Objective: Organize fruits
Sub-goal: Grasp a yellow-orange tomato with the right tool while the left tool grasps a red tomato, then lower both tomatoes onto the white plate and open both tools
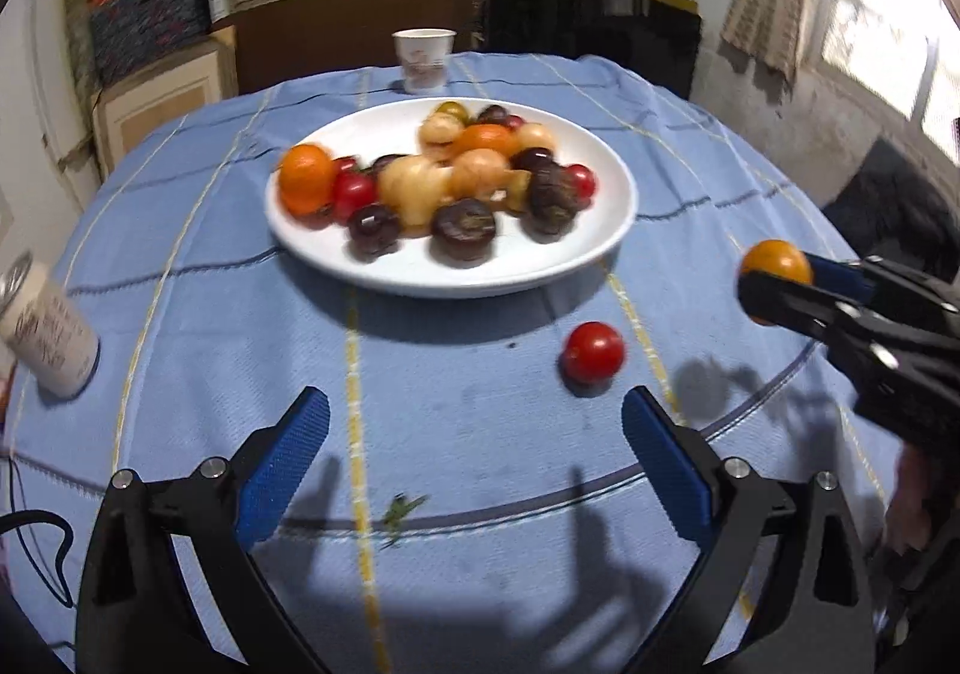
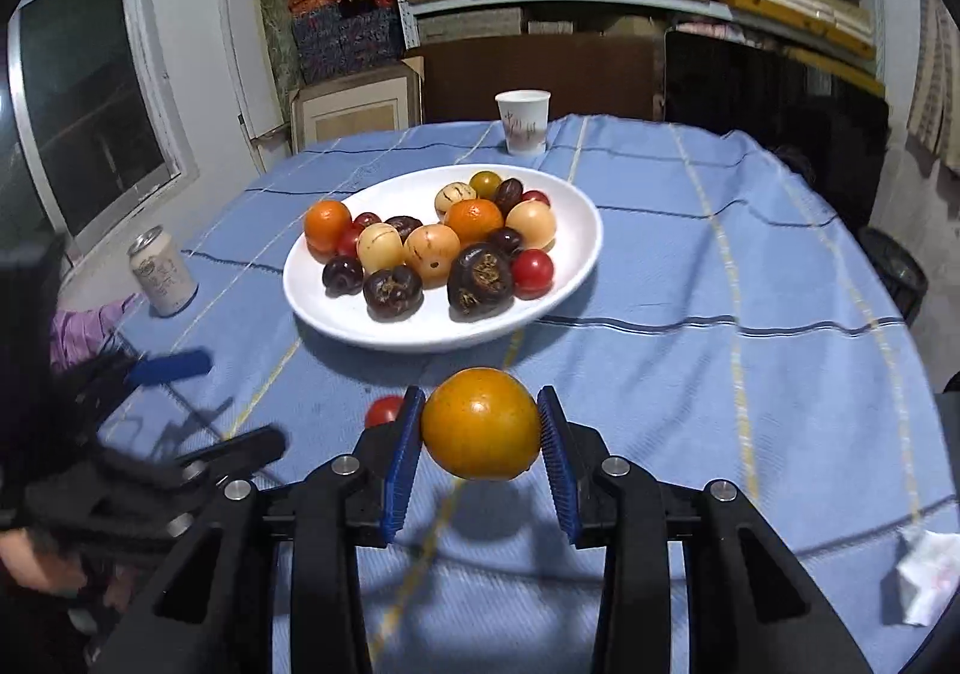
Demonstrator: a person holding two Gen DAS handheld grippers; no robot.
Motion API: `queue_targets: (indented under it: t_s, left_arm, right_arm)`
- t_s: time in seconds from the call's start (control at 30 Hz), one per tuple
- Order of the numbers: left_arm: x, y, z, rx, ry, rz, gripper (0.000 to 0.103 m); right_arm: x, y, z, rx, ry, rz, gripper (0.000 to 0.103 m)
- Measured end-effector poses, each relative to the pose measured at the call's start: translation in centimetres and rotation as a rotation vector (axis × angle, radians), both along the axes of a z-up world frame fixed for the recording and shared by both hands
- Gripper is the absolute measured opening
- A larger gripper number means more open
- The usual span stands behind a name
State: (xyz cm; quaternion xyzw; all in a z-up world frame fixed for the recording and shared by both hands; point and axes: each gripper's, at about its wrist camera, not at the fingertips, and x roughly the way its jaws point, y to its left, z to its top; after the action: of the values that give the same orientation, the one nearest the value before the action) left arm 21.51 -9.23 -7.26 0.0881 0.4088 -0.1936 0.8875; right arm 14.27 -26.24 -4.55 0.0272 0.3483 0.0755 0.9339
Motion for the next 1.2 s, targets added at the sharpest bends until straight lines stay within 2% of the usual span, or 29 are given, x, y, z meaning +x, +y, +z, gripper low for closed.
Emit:
queue_targets:
  t_s: [0.13,0.4,0.47,0.53,0.67,0.9,1.2]
  left_arm:
    - [0.3,-3.9,-0.6,0.052,-0.011,-0.062,0.096]
    - [1.5,-6.0,-2.3,0.068,-0.014,-0.031,0.094]
    - [1.7,-5.9,-2.9,0.087,-0.002,-0.026,0.067]
    - [2.2,-5.7,-3.7,0.083,0.04,-0.027,0.052]
    - [2.0,-5.6,-3.5,0.074,0.018,-0.029,0.031]
    - [0.5,-4.2,-1.8,0.023,-0.022,-0.006,0.031]
    - [-4.5,-0.1,2.6,-0.053,-0.103,0.034,0.031]
  right_arm:
    - [-3.0,-1.0,-0.1,-0.04,-0.023,-0.017,0.039]
    - [-3.9,-1.2,-1.9,-0.045,0.007,-0.041,0.039]
    - [-3.9,-1.0,-1.8,-0.04,0.001,-0.037,0.039]
    - [-3.9,-0.9,-1.8,-0.041,-0.004,-0.035,0.039]
    - [-4.1,-1.0,-1.8,-0.031,-0.005,-0.037,0.039]
    - [-4.4,-1.4,-1.5,-0.03,-0.015,-0.055,0.039]
    - [-6.3,-1.4,-0.1,-0.045,-0.043,-0.07,0.039]
